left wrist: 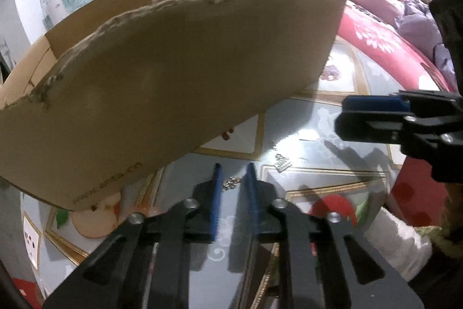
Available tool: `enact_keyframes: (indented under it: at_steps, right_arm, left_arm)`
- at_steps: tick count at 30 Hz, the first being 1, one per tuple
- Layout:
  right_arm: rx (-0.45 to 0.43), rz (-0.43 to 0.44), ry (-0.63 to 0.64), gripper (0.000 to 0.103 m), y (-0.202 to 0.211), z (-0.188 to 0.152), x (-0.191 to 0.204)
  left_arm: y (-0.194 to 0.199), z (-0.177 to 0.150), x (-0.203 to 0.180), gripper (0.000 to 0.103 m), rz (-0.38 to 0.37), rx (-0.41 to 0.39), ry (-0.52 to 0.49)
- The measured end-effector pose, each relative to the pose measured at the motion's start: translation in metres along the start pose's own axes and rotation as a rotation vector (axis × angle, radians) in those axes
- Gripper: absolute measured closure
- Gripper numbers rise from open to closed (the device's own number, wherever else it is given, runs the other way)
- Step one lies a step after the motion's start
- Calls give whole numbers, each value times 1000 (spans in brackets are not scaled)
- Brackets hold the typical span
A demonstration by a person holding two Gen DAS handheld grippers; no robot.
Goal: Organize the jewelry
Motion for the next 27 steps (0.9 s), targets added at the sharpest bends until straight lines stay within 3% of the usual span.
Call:
enact_keyframes:
  at_steps: [8, 18, 27]
  right_arm:
    - [-1, -10, 39, 68, -1, -4, 7]
    - [20, -22, 132, 68, -11, -14, 24]
    - [21, -87, 251, 68, -30, -22, 40]
  left_arm:
    - [3, 0, 2, 103, -9, -11, 27]
    - [28, -6, 17, 103, -26, -62, 89]
    - [44, -9, 28, 103, -22, -89, 122]
Point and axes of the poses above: each gripper's, at about its wrist camera, not at the fingertips, and y roughly against the way its jaws point, x to its left, z to its top, the point moved 5 cm from there along -y, roughly the way its jaws point, and after that the axes turned 10 degrees about -y, right-handed, at the moved point
